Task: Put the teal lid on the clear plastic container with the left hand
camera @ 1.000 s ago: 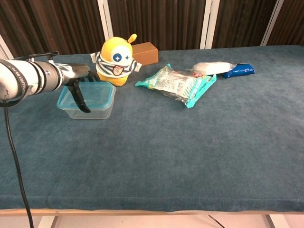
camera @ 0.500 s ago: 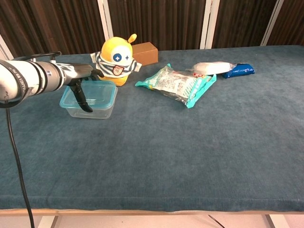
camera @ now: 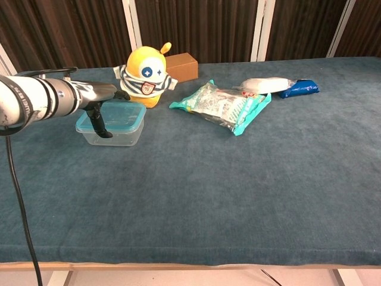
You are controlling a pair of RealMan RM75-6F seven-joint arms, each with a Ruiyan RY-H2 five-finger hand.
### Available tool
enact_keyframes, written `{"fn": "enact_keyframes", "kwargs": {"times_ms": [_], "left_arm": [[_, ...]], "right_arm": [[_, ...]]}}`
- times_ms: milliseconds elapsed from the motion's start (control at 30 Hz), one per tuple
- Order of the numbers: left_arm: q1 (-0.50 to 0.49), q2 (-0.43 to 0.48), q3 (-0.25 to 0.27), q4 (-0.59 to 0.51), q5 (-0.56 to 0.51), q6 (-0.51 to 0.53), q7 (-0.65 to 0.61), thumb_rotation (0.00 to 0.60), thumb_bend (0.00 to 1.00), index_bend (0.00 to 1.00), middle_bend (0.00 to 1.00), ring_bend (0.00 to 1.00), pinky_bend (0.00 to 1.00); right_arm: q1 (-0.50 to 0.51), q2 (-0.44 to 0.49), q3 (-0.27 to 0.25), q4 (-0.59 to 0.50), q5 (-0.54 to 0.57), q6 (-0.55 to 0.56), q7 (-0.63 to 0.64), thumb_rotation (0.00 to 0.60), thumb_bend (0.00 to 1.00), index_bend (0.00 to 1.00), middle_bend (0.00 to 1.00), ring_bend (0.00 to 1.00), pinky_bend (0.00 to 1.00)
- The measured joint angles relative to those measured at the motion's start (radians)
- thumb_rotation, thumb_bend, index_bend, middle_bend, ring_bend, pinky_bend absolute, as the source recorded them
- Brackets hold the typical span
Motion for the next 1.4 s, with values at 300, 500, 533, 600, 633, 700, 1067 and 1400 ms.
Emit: {"fn": "enact_keyframes", "kwargs": {"times_ms": [300, 500, 533, 600, 633, 700, 1067, 1400], "left_arm": [[0.003, 0.009, 0.011, -0.026, 0.031, 0.028, -0.01, 0.6, 0.28, 0.0, 0.0, 0.0, 0.01], [0.004, 0.037, 0.024, -0.091, 0.019, 0.048, 0.006, 0.6, 0.28, 0.0, 0.0, 0.0, 0.01], [0.004, 0.044, 0.027, -0.105, 0.019, 0.052, 0.01, 0.6, 0.28, 0.0, 0.0, 0.0, 0.01], [0.004, 0.058, 0.036, -0.139, 0.022, 0.067, 0.019, 0.6, 0.29, 0.0, 0.0, 0.0, 0.01], [0.005, 0.064, 0.04, -0.153, 0.026, 0.077, 0.021, 0.6, 0.3, 0.0, 0.0, 0.0, 0.01], [0.01, 0.072, 0.048, -0.178, 0.048, 0.099, 0.022, 0.6, 0.32, 0.0, 0.01, 0.0, 0.01], [0.076, 0.058, 0.087, -0.223, 0.297, 0.174, -0.055, 0.6, 0.36, 0.0, 0.16, 0.03, 0.01], [0.106, 0.002, 0.111, -0.204, 0.369, 0.185, -0.059, 0.6, 0.36, 0.0, 0.17, 0.03, 0.01]], "right_arm": [[-0.001, 0.001, -0.001, -0.001, -0.003, 0.002, 0.002, 0.6, 0.18, 0.0, 0.0, 0.0, 0.0], [-0.002, 0.001, -0.002, -0.002, -0.005, 0.004, 0.0, 0.6, 0.18, 0.0, 0.0, 0.0, 0.0], [-0.002, 0.001, -0.002, -0.002, -0.006, 0.004, 0.0, 0.6, 0.18, 0.0, 0.0, 0.0, 0.0], [-0.004, 0.001, -0.003, -0.003, -0.007, 0.007, -0.001, 0.6, 0.18, 0.0, 0.0, 0.0, 0.0], [-0.004, 0.001, -0.003, -0.003, -0.008, 0.007, -0.002, 0.6, 0.18, 0.0, 0.0, 0.0, 0.0], [-0.004, 0.0, -0.004, -0.003, -0.01, 0.007, -0.004, 0.6, 0.18, 0.0, 0.0, 0.0, 0.0], [-0.002, -0.002, -0.009, -0.009, -0.018, 0.003, -0.011, 0.6, 0.18, 0.0, 0.0, 0.0, 0.0], [-0.003, -0.002, -0.008, -0.01, -0.016, 0.005, -0.01, 0.6, 0.18, 0.0, 0.0, 0.0, 0.0]]}}
